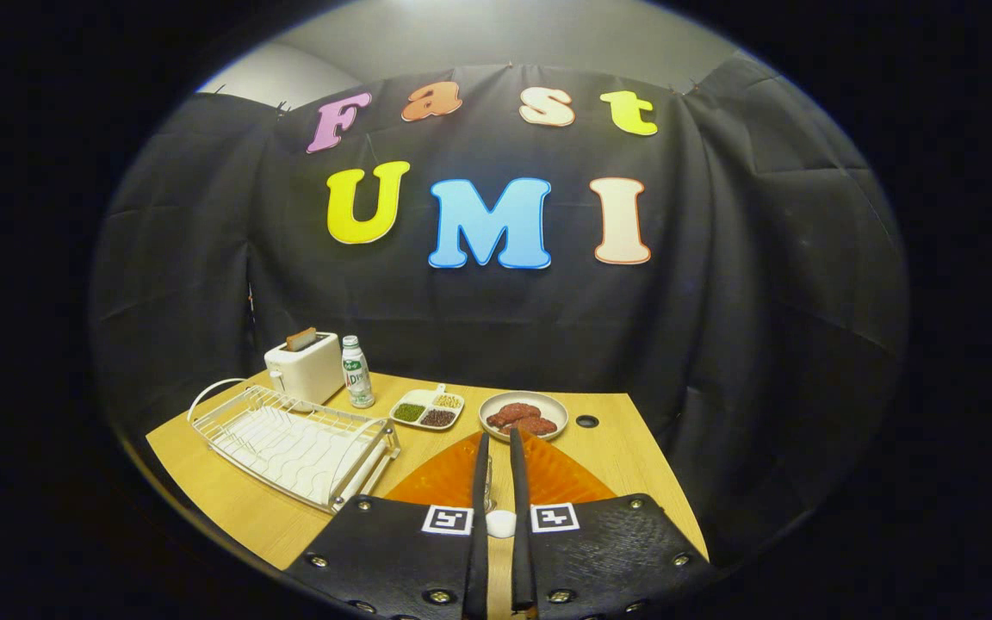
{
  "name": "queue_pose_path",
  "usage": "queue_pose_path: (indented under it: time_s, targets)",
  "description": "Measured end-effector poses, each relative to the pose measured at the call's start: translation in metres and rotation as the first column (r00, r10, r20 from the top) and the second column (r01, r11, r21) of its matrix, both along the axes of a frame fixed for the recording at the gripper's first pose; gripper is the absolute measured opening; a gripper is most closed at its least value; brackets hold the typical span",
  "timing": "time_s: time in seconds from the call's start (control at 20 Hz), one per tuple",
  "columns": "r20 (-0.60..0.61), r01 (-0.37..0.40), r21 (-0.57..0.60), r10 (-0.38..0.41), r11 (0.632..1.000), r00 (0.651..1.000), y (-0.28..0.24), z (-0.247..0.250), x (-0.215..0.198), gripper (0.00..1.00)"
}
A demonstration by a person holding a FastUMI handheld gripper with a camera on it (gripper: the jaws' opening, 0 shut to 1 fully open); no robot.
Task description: Take the plate from the dish rack, then take the spoon from the basket and place it into the plate.
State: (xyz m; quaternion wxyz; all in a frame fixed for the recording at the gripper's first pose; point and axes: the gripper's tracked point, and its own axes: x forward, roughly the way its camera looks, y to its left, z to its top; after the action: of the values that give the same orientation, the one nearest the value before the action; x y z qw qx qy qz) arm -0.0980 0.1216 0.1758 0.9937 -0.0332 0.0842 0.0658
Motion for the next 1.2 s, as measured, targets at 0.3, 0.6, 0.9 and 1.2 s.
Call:
queue_pose_path:
  time_s: [0.3,0.6,0.9,1.2]
  targets:
    - [-0.059,0.012,0.014,-0.011,1.000,0.998,0.014,-0.023,-0.019,0.10]
    - [-0.124,-0.034,-0.002,0.034,0.999,0.992,0.049,-0.050,-0.026,0.10]
    - [-0.189,-0.092,-0.034,0.084,0.995,0.978,0.080,-0.074,-0.023,0.10]
    - [-0.228,-0.133,-0.062,0.116,0.989,0.967,0.106,-0.089,-0.013,0.10]
